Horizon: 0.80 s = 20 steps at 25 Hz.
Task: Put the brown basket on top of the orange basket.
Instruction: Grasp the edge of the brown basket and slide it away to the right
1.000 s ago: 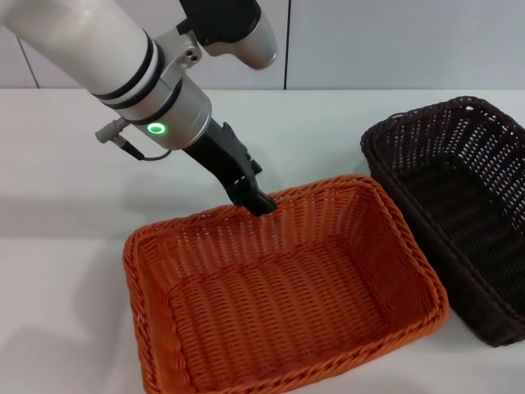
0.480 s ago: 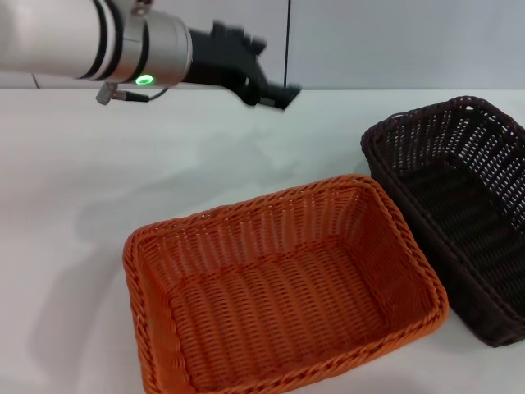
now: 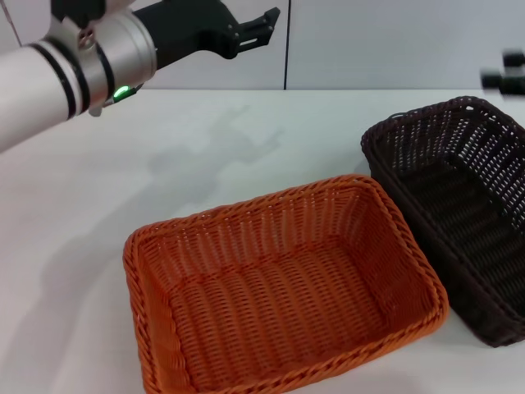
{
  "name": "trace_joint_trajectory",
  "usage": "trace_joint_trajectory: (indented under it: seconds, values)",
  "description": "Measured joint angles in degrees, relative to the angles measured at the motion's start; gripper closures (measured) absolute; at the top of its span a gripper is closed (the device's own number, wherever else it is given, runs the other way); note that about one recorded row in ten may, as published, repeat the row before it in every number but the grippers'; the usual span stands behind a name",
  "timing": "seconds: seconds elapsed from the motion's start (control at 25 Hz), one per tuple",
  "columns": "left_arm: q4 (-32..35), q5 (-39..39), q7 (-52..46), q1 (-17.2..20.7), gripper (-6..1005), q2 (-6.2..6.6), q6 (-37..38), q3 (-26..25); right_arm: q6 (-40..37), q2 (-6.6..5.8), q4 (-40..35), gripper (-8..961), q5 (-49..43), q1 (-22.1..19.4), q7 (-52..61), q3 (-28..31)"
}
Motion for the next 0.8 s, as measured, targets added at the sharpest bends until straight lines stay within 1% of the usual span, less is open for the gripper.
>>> trace_joint_trajectory:
  seconds: [0.04,0.12,0.16,0.2,0.24,0.28,0.32,0.36,0.4,0.48,0.52,0.56,0.6,0.68,0.72,0.76,0.8]
  values:
    - [-1.0,-3.4,3.0,0.3,153,-0.01,-0.1,0.0,-2.4,0.04,-2.7,345,-4.0,0.1,1.2,0.2]
    - [-1.0,-3.4,3.0,0.3,153,-0.01,-0.1,0.0,-7.8,0.28,-8.0,345,-11.8,0.2,2.3,0.0]
    - [-3.6,-11.9,9.6,0.4,153,-0.02,0.1,-0.3,-9.6,0.42,-9.5,345,-14.3,0.2,2.4,-0.1]
    - [-5.1,-16.5,13.0,0.4,153,-0.02,0.3,-0.5,-11.0,0.53,-10.6,345,-16.3,0.1,2.3,-0.3]
    - [-7.1,-23.0,17.6,0.3,153,-0.01,0.8,-0.9,-12.4,0.65,-11.3,345,-18.1,0.0,1.9,-0.5]
    - [-7.1,-23.0,17.6,0.3,153,-0.01,0.8,-0.9,-14.1,0.68,-11.7,345,-19.8,0.0,1.1,-0.8]
    - [-7.8,-25.0,19.1,0.3,153,-0.02,1.2,-1.0,-15.7,0.71,-11.8,345,-21.4,0.0,0.3,-1.3]
    - [-11.3,-33.5,25.2,0.0,153,-0.05,4.1,-1.8,-17.1,0.82,-11.7,345,-22.6,0.1,-0.2,-1.7]
    - [-11.3,-33.5,25.2,0.0,153,-0.05,4.1,-1.8,-18.6,1.0,-11.7,345,-24.1,0.1,-0.9,-2.4]
    - [-14.7,-40.5,30.4,-0.4,153,-0.06,7.6,-2.3,-20.1,1.62,-11.6,345,-26.2,-0.2,-1.8,-3.9]
    - [-17.6,-46.2,34.8,-0.6,153,-0.08,10.8,-2.6,-20.3,1.92,-11.6,345,-26.8,-0.4,-2.2,-4.7]
    - [-17.6,-46.2,34.8,-0.6,153,-0.08,10.8,-2.6,-20.6,2.28,-11.6,345,-27.3,-0.7,-2.6,-5.7]
    - [-19.5,-49.5,37.6,-0.8,153,-0.12,12.9,-2.6,-20.7,2.64,-11.6,345,-27.5,-1.1,-3.1,-6.5]
    - [-19.5,-49.5,37.6,-0.8,153,-0.12,12.9,-2.6,-21.0,3.18,-11.5,345,-27.8,-1.7,-4.1,-8.0]
    - [-21.2,-52.8,40.4,-1.1,153,-0.15,14.9,-2.4,-21.4,3.47,-11.3,345,-28.0,-1.9,-4.8,-8.8]
    - [-24.8,-58.0,44.2,-2.0,153,-0.2,17.4,-2.0,-21.8,3.79,-10.9,345,-28.2,-2.2,-5.3,-9.7]
    - [-25.5,-58.7,44.6,-2.4,153,-0.2,17.6,-1.9,-22.3,3.92,-10.6,345,-28.3,-2.3,-5.7,-10.5]
